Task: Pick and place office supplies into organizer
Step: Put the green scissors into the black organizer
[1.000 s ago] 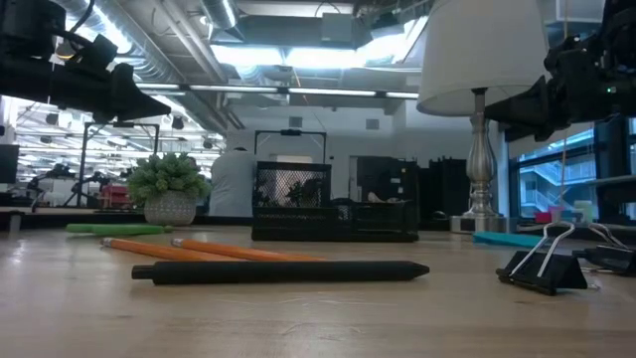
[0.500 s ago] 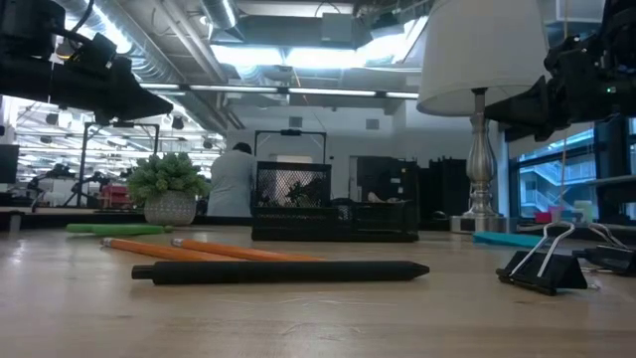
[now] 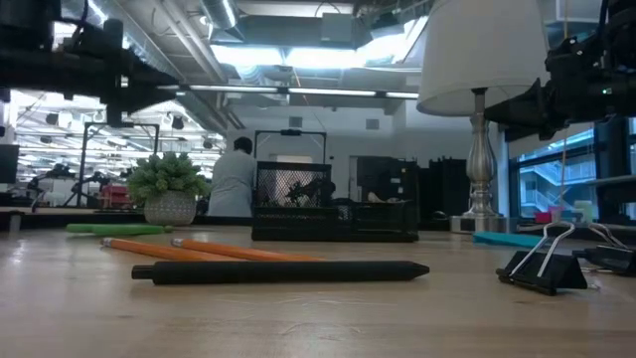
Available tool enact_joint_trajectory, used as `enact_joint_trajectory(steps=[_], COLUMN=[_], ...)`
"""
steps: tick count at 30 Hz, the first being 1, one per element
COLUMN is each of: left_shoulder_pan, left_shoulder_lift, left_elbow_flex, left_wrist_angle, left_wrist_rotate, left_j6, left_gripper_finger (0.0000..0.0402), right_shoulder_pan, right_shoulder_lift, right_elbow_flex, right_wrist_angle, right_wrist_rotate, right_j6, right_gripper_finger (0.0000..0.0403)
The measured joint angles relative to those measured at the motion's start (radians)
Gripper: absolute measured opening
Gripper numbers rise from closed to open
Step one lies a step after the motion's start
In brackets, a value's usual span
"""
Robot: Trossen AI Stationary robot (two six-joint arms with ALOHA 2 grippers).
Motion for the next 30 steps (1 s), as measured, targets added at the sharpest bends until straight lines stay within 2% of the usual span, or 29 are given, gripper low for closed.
enact_joint_trajectory(steps=[3, 10, 15, 21, 24, 30], left_shoulder_pan=[-0.035, -0.121, -0.208, -0.360, -0.426, -0.490], left_shoulder_lift=[0.080, 0.400, 0.633, 0.798, 0.851, 0.920], left_elbow_flex=[0.082, 0.332, 0.492, 0.620, 0.670, 0.706], left_wrist_angle=[-0.061, -0.441, -0.602, -0.693, -0.838, -1.080], left_wrist_rotate=[-0.030, -0.169, -0.161, -0.121, -0.147, -0.180], left_j6=[0.068, 0.169, 0.321, 0.461, 0.420, 0.007], left_gripper_finger=[0.0146, 0.0143, 0.0145, 0.0140, 0.0139, 0.0139], right_shoulder_pan=[0.000, 0.000, 0.000, 0.000, 0.000, 0.000], right_shoulder_lift=[0.000, 0.000, 0.000, 0.000, 0.000, 0.000], right_elbow_flex=[0.000, 0.000, 0.000, 0.000, 0.000, 0.000], right_wrist_angle=[0.002, 0.002, 0.002, 0.002, 0.002, 0.002], right_wrist_rotate=[0.000, 0.000, 0.000, 0.000, 0.000, 0.000], right_j6=[-0.002, -0.001, -0.001, 0.002, 0.001, -0.003], right_gripper_finger=[0.0058, 0.0058, 0.0058, 0.0058, 0.0058, 0.0058])
